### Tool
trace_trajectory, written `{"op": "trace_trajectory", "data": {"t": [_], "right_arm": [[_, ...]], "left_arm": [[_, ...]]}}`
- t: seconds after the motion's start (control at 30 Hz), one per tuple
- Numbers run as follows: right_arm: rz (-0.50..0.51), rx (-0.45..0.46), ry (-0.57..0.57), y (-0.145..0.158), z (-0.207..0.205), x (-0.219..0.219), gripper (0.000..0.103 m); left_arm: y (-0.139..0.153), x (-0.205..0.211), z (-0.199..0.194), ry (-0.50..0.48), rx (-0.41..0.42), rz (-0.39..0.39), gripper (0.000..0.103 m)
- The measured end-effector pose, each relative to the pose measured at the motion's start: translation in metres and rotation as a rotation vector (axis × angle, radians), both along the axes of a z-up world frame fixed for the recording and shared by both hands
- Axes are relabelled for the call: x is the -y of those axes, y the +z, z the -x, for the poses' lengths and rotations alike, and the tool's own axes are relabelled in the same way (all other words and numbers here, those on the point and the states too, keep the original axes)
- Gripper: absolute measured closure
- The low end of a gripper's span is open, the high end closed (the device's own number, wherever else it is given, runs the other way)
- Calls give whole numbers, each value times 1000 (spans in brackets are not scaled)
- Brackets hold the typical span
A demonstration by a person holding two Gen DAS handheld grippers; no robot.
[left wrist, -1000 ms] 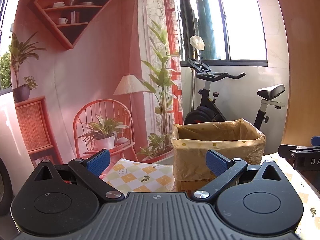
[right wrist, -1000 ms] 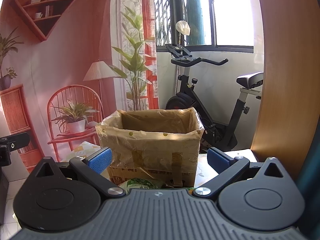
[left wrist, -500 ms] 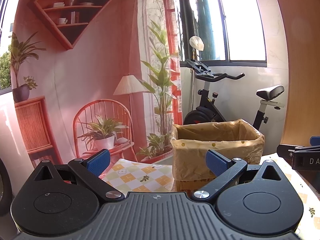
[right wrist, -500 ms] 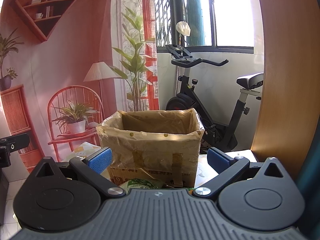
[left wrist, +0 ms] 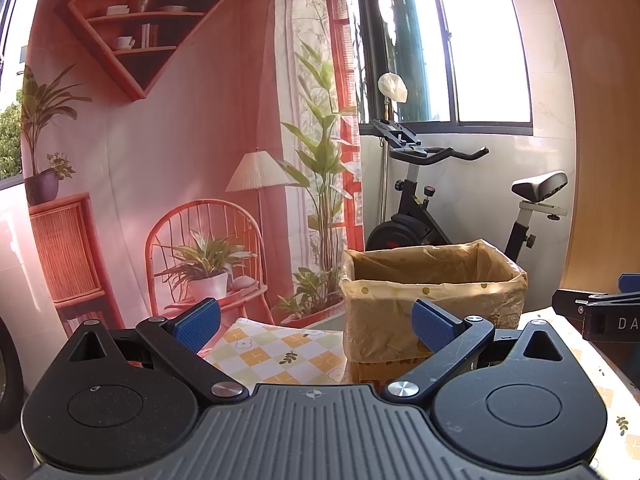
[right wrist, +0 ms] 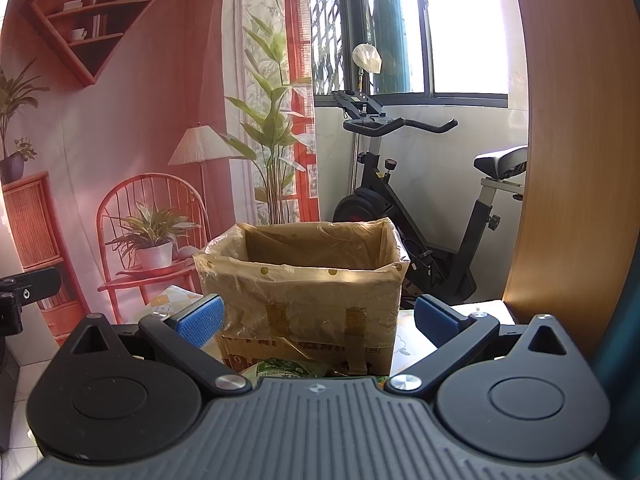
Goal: Organize snacks
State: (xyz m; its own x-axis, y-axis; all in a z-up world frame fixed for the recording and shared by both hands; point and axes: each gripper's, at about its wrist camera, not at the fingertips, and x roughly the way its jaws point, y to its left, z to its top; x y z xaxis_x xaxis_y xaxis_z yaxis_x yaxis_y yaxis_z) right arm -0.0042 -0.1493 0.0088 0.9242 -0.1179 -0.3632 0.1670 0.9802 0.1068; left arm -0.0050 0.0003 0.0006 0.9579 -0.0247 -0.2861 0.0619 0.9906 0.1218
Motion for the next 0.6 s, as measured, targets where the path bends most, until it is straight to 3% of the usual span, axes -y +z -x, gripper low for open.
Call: {"op": "trace_trajectory", "data": {"t": [0.6], "right_arm": [[-1,1,0,0,2,-1,0]], "left_arm": [[0,0,1,-10,0,7,1]]}}
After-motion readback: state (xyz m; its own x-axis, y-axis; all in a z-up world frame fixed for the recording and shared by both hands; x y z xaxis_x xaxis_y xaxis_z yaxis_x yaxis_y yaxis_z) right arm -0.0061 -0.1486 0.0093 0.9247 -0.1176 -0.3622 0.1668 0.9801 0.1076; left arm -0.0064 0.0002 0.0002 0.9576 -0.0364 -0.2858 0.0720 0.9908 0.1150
